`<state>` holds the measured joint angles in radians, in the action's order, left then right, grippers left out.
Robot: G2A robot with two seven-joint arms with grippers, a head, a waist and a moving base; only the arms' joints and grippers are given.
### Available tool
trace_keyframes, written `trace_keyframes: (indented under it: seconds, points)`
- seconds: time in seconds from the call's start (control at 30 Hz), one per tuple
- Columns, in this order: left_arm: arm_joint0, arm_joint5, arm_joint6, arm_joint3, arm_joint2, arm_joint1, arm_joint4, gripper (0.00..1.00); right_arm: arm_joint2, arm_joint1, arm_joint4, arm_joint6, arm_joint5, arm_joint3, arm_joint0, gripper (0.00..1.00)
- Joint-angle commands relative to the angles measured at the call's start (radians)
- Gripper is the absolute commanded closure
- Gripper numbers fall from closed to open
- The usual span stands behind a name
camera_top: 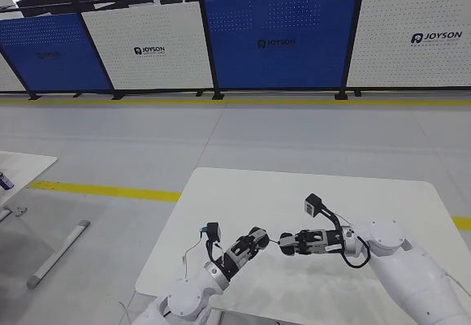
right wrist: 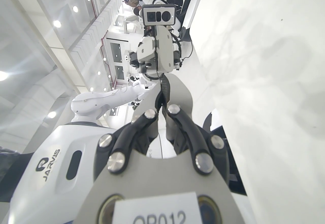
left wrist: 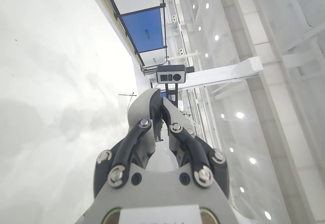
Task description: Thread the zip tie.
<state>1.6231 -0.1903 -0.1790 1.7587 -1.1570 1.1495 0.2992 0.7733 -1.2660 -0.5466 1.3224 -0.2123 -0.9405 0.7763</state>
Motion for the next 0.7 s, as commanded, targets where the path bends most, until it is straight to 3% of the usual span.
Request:
trace_keyframes:
  seconds: [0.0, 0.1, 0.2, 0.23, 0.37, 0.57, 0.67]
  points:
    - [0.011, -0.012, -0.019, 0.002, -0.007, -0.002, 0.006, 1.00, 0.000, 0.000, 0.000, 0.000, 0.000, 0.000, 0.000, 1.00]
    - [0.025, -0.024, -0.034, 0.006, -0.016, -0.005, 0.002, 1.00, 0.000, 0.000, 0.000, 0.000, 0.000, 0.000, 0.000, 1.00]
    - [0.035, -0.029, -0.043, 0.012, -0.020, -0.007, -0.007, 0.88, 0.000, 0.000, 0.000, 0.000, 0.000, 0.000, 0.000, 1.00]
    - [0.038, -0.030, -0.044, 0.013, -0.020, -0.007, -0.010, 0.78, 0.000, 0.000, 0.000, 0.000, 0.000, 0.000, 0.000, 1.00]
    - [0.045, -0.034, -0.046, 0.019, -0.018, -0.007, -0.019, 0.68, 0.000, 0.000, 0.000, 0.000, 0.000, 0.000, 0.000, 1.00]
    - [0.049, -0.037, -0.038, 0.024, -0.012, -0.006, -0.028, 0.65, 0.000, 0.000, 0.000, 0.000, 0.000, 0.000, 0.000, 1.00]
    - [0.051, -0.039, -0.026, 0.028, -0.009, -0.006, -0.043, 0.69, 0.000, 0.000, 0.000, 0.000, 0.000, 0.000, 0.000, 1.00]
